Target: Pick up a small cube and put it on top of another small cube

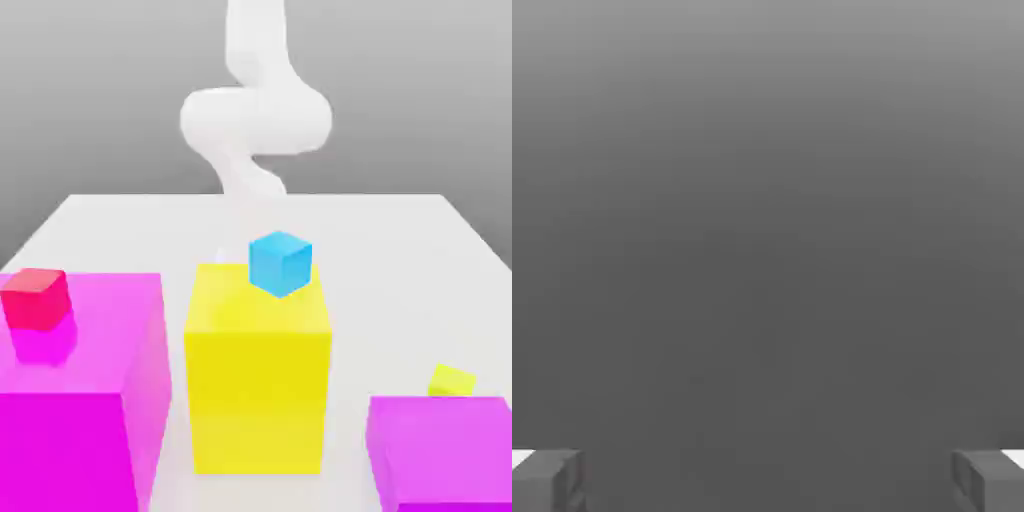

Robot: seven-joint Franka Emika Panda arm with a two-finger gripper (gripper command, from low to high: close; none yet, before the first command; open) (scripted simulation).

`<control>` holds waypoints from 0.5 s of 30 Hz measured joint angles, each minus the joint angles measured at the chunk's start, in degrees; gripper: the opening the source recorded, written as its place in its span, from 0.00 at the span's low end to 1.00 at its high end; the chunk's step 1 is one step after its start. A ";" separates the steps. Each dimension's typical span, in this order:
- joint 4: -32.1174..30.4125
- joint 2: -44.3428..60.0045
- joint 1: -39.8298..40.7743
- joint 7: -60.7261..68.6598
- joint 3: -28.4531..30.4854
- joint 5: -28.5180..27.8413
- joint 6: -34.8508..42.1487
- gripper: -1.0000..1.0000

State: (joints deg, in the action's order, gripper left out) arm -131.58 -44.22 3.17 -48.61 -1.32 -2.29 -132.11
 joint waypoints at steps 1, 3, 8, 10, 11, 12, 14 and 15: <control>-0.21 1.15 1.67 -1.87 -0.38 -0.78 -0.46 0.50; -0.93 3.80 5.11 -6.07 -0.86 -2.01 -1.64 0.50; -3.64 11.45 13.74 -18.08 -0.88 -4.14 -5.47 0.50; -4.80 14.59 17.14 -22.95 -0.68 -4.83 -7.07 0.50; -5.38 16.16 18.78 -25.40 -0.50 -5.19 -7.87 0.50; -5.95 17.73 20.32 -27.87 -0.23 -5.58 -8.67 0.50; -7.11 20.86 23.34 -32.77 0.40 -6.29 -10.27 0.50; -7.69 22.43 24.82 -35.19 0.76 -6.61 -11.08 0.50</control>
State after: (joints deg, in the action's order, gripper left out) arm -139.27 -21.79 27.99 -83.80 -0.57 -8.90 -143.19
